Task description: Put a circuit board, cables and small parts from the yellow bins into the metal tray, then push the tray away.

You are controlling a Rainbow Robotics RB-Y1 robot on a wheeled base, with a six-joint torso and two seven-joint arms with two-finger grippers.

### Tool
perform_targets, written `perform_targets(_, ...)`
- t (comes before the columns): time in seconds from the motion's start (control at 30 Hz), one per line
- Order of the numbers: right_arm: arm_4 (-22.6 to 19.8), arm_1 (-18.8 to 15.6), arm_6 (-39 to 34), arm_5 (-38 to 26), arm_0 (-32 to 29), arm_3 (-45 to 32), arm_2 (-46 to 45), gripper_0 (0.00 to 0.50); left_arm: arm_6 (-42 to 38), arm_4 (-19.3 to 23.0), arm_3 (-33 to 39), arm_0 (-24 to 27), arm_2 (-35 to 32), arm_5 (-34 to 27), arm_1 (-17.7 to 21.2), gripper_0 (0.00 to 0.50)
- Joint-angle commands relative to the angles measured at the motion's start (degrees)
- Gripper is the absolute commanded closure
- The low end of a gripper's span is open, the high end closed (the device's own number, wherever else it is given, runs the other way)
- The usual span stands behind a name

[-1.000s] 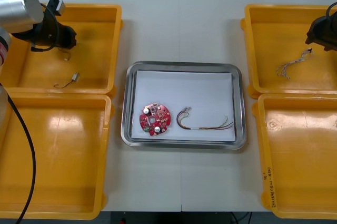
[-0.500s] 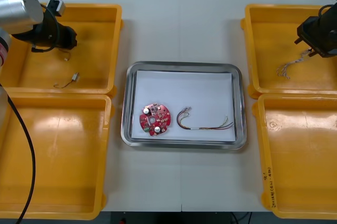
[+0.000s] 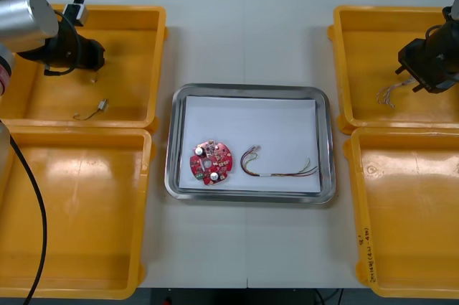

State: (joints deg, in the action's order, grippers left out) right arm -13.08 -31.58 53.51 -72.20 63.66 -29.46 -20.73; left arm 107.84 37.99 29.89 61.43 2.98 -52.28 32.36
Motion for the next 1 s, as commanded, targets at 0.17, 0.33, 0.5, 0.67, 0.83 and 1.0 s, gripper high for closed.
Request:
perform_targets(0.17,0.07,-0.15,-6.92,0.84,4.55,2.30,1.13,0.000,7.12,0.77,0.52,-1.05,1.51,0.43,1.65,0.500)
perform_targets(0.33,0.07,0.38,-7.72,1.36,4.55,2.30,1.13,0.000,7.21,1.04,0.52,-1.05,1.51,0.34,1.74,0.500)
perform_targets(0.5,0.07,0.64,-8.95,2.24,4.37,2.30,1.13,0.000,6.77,1.04,2.89,-1.05,1.33,-2.91,2.62,0.500)
perform_targets(0.67,0.07,1.08,-10.00,2.33,4.37,2.30,1.13,0.000,5.36,0.42,8.16,-1.13,-1.13,-11.09,4.11,0.500)
perform_targets(0.83,0.07,1.79,-10.70,3.03,3.49,2.30,1.22,0.000,2.90,-0.63,13.17,-1.13,-2.80,-17.59,4.99,0.500)
perform_targets(1.0,-0.28,1.96,-10.88,3.65,2.61,2.30,1.13,0.000,-3.43,-3.53,19.77,-1.13,-2.89,-24.36,5.17,0.500)
